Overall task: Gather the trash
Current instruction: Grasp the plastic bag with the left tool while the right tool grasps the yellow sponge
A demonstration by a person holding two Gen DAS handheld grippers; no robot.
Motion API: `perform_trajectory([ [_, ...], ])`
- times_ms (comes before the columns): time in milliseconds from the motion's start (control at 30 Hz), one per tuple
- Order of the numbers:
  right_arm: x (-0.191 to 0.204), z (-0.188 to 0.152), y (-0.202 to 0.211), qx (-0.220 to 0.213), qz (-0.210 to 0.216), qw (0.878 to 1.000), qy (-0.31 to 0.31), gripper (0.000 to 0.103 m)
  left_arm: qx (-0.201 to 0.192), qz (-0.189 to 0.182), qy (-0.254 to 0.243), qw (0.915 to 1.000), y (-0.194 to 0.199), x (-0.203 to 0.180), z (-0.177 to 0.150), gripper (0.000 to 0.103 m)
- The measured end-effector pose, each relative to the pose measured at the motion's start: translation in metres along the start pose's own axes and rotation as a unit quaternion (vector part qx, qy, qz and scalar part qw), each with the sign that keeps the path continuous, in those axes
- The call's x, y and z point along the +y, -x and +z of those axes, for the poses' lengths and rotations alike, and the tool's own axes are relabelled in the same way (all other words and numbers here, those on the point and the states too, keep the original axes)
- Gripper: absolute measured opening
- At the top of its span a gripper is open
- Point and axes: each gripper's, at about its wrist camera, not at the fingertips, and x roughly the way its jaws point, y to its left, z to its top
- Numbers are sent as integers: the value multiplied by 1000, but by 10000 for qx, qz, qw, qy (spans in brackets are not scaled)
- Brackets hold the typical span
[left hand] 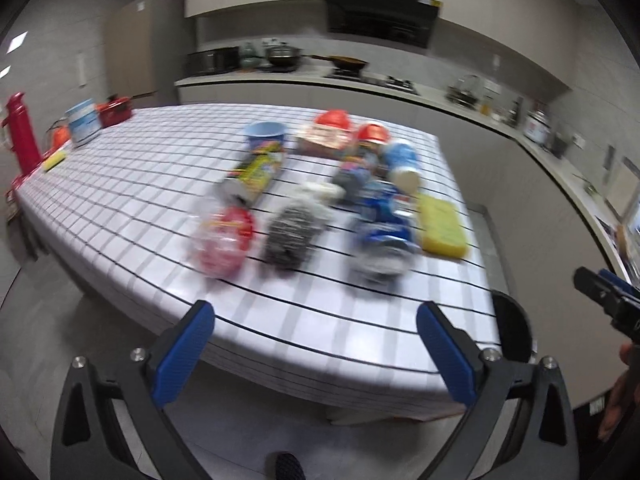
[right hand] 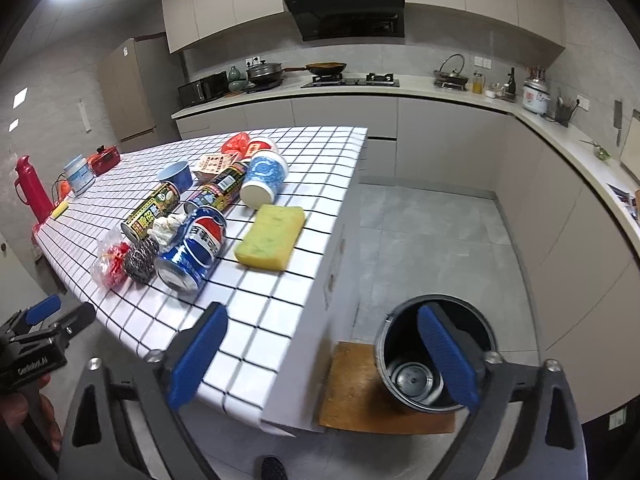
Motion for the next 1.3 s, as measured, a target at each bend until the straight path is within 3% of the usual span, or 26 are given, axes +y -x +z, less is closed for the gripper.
perform_trajectory([
  [67, 11, 6, -15, 74, 38, 10000, 14, 83, 13, 136, 120, 9998, -11, 20, 6, 93],
  [233, 35, 20, -49, 224, 45, 9997, 44, 78, 71, 364, 240, 9990, -47, 56, 19, 86],
  [433, 54, 28, -95, 513, -27, 9987, 39, 66, 283, 315, 307, 9986, -88, 77, 29, 78],
  [700, 57, 43, -136, 694, -100, 9973, -206, 66, 481, 13, 273, 9985, -115, 80, 34, 77],
  [767, 58, 46, -143, 732, -109, 9970, -231, 66, 491, -41, 291, 9984, -119, 85, 34, 64],
  [833, 58, 48, -153, 786, -115, 9965, -269, 66, 467, -124, 303, 9984, -121, 90, 36, 63],
  [1300, 63, 61, -188, 852, -151, 9957, -342, 66, 339, 86, 193, 9992, -132, 97, 51, 63],
])
